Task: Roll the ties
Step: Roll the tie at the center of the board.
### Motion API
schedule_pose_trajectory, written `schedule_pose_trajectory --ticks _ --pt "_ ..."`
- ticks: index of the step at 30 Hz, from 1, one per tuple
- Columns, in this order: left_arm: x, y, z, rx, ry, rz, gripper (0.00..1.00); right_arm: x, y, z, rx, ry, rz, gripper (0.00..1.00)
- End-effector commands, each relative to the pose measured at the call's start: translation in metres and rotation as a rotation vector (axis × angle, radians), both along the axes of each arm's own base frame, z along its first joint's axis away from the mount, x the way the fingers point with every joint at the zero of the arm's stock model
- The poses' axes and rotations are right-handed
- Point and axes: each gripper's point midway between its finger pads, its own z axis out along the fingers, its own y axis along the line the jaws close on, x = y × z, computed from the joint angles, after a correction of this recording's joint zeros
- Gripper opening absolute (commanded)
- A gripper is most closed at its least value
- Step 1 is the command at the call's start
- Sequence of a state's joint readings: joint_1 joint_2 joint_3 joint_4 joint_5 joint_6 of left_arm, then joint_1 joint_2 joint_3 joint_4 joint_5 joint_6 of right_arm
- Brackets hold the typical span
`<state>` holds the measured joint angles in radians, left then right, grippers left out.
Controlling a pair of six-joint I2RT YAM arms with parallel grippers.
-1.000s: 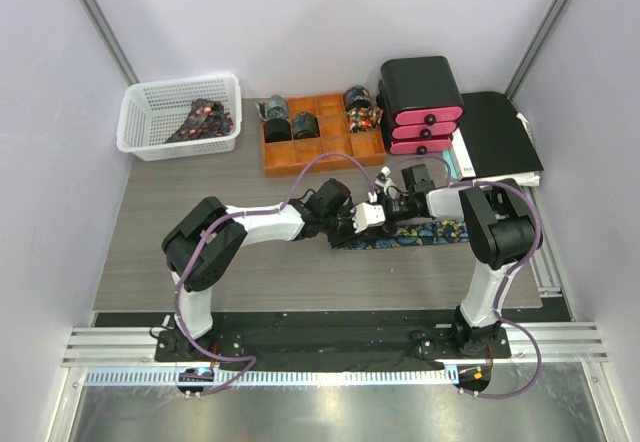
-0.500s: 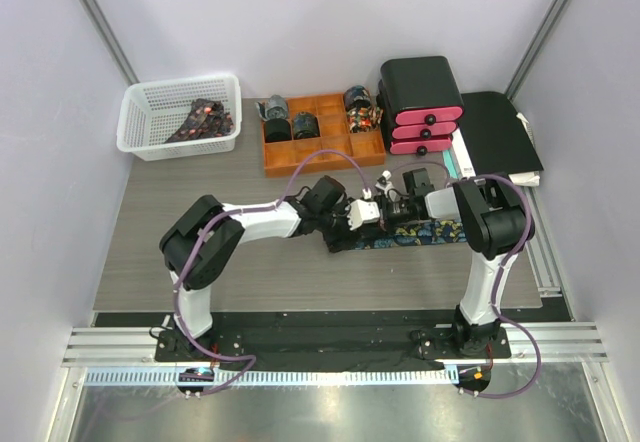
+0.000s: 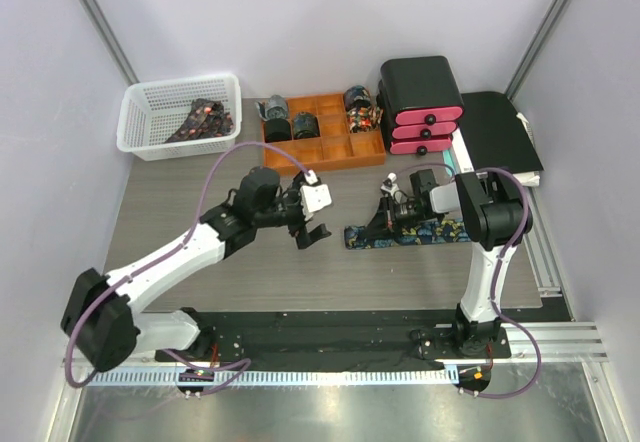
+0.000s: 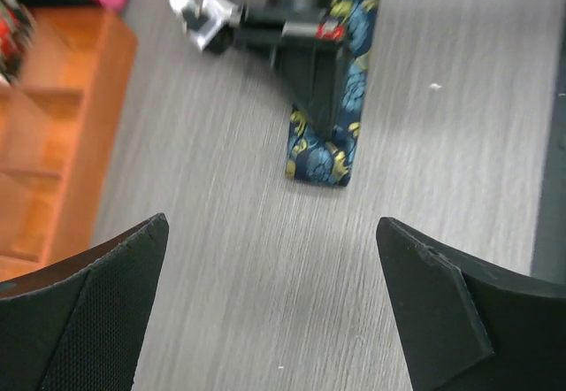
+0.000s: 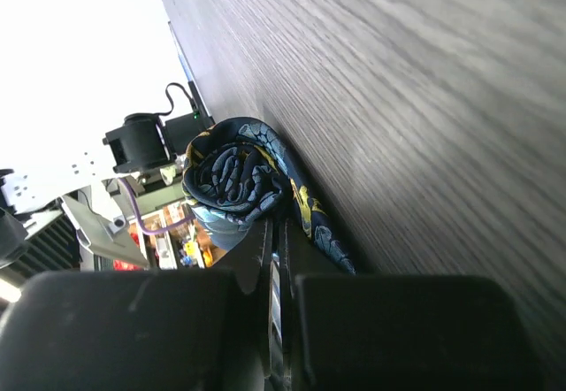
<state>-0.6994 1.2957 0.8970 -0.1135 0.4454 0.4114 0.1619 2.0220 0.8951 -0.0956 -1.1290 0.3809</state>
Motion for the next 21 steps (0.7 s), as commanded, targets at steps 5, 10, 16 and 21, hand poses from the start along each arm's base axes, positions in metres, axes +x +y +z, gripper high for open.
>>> schedule_pose_trajectory --ticks 5,10,16,21 --pt "-0.028 -0.025 -0.036 -0.091 0.129 -0.172 0.98 -0.015 -0.016 -0.045 -0.167 0.100 0.010 0.01" --pt "-0.020 -0.052 -0.065 -0.210 0.073 -0.178 0.98 -0.030 -0.017 -0.054 -0.167 0.168 0.053 0.01" --pt "-0.001 -0.071 -0.101 -0.249 0.053 -0.101 0.96 -0.043 -0.017 -0.058 -0.173 0.198 0.074 0.01" --pt "0.004 -0.082 -0.121 -0.263 0.027 -0.061 0.93 -0.052 -0.017 -0.064 -0.175 0.228 0.085 0.01"
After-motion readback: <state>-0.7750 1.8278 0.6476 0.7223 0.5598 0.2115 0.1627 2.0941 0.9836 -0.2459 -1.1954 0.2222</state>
